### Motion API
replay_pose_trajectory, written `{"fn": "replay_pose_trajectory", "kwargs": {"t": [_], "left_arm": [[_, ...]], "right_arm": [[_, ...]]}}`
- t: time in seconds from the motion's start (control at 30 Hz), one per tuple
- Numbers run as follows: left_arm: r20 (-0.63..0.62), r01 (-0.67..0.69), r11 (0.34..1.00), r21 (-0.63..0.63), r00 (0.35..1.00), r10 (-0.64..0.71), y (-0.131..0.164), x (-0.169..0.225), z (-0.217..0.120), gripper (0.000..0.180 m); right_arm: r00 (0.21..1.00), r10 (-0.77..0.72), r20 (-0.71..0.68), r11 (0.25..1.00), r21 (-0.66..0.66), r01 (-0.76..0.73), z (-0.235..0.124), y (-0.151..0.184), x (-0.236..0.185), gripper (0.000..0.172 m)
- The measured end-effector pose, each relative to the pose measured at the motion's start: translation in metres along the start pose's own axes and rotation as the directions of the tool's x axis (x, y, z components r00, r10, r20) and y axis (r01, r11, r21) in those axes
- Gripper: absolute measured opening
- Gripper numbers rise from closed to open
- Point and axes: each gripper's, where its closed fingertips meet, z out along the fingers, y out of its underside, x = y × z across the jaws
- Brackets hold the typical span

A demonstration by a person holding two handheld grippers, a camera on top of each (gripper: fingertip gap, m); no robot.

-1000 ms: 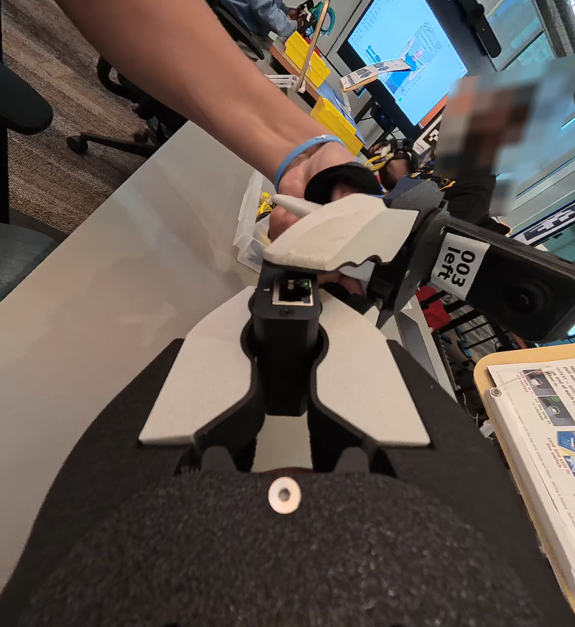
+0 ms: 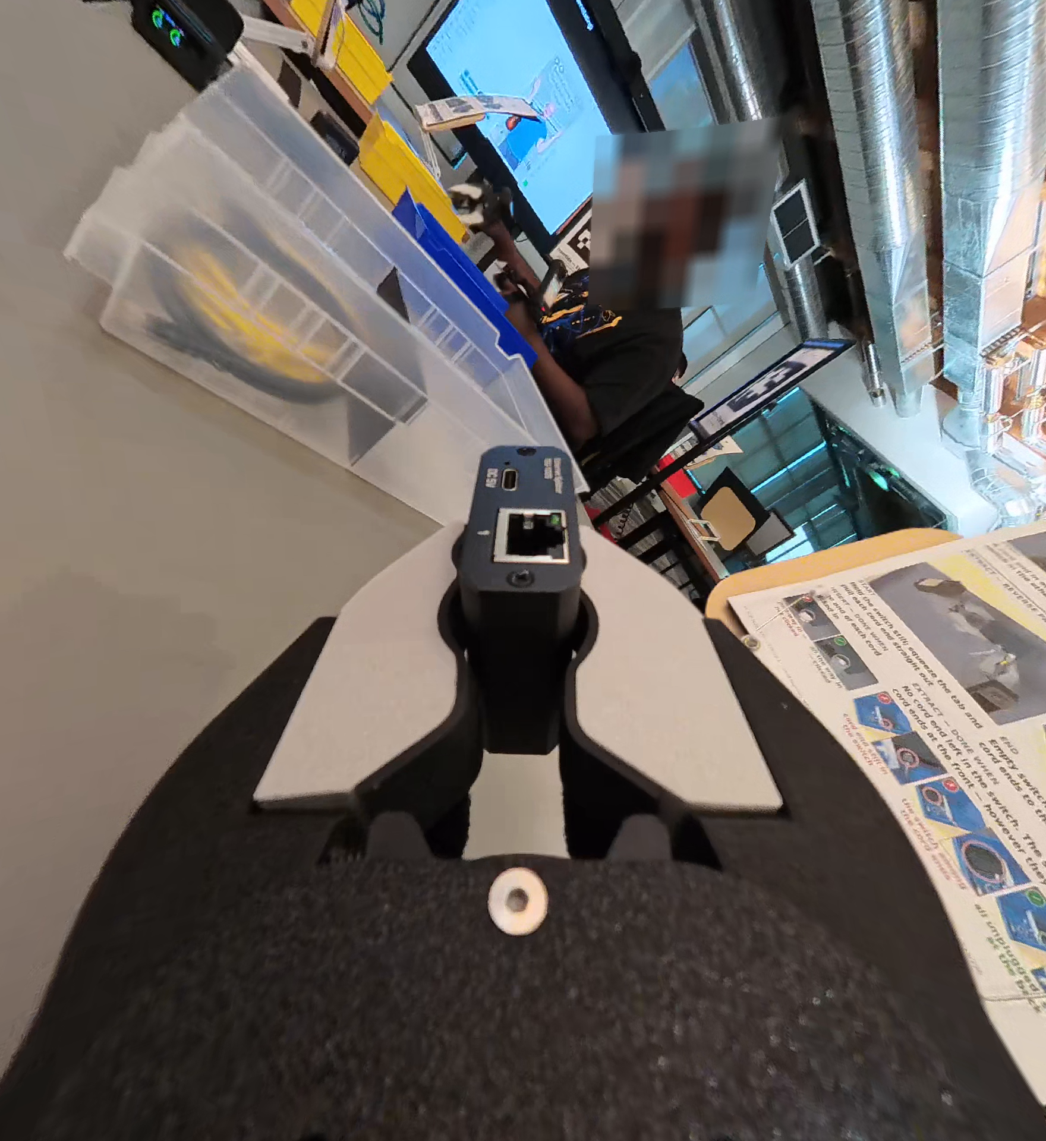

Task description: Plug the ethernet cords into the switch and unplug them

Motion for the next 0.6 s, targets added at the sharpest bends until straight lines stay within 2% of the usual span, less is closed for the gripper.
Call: {"fn": "replay_pose_trajectory", "kwargs": {"t": [0.17,0.2,0.3,0.37,0.43,0.6], "left_arm": [[0.095,-0.092,0.987,-0.133,0.990,0.105,0.019,-0.021,0.002,0.071],[0.113,-0.117,0.982,-0.151,0.984,0.135,0.020,-0.023,0.002,0.072],[0.174,-0.178,0.975,-0.135,0.964,0.200,0.014,-0.026,0.000,0.076],[0.186,-0.163,0.979,-0.119,0.965,0.183,0.012,-0.025,0.000,0.082],[0.242,-0.125,0.985,-0.122,0.958,0.152,0.012,-0.033,-0.002,0.075],[0.223,-0.034,0.978,-0.208,0.972,0.081,0.027,-0.038,-0.001,0.066]], "right_arm": [[0.993,-0.110,-0.046,0.994,-0.031,0.109,-0.006,0.019,-0.016,0.025],[0.987,-0.157,-0.036,0.985,-0.072,0.154,-0.006,0.022,-0.019,0.025],[0.984,-0.179,-0.019,0.983,-0.041,0.178,-0.006,0.015,-0.027,0.025],[0.978,-0.210,0.003,0.976,-0.062,0.210,-0.004,0.018,-0.033,0.025],[0.975,-0.222,-0.002,0.973,-0.063,0.222,-0.003,0.018,-0.032,0.025],[0.974,-0.227,-0.018,0.972,-0.071,0.225,-0.004,0.019,-0.028,0.025]]}}
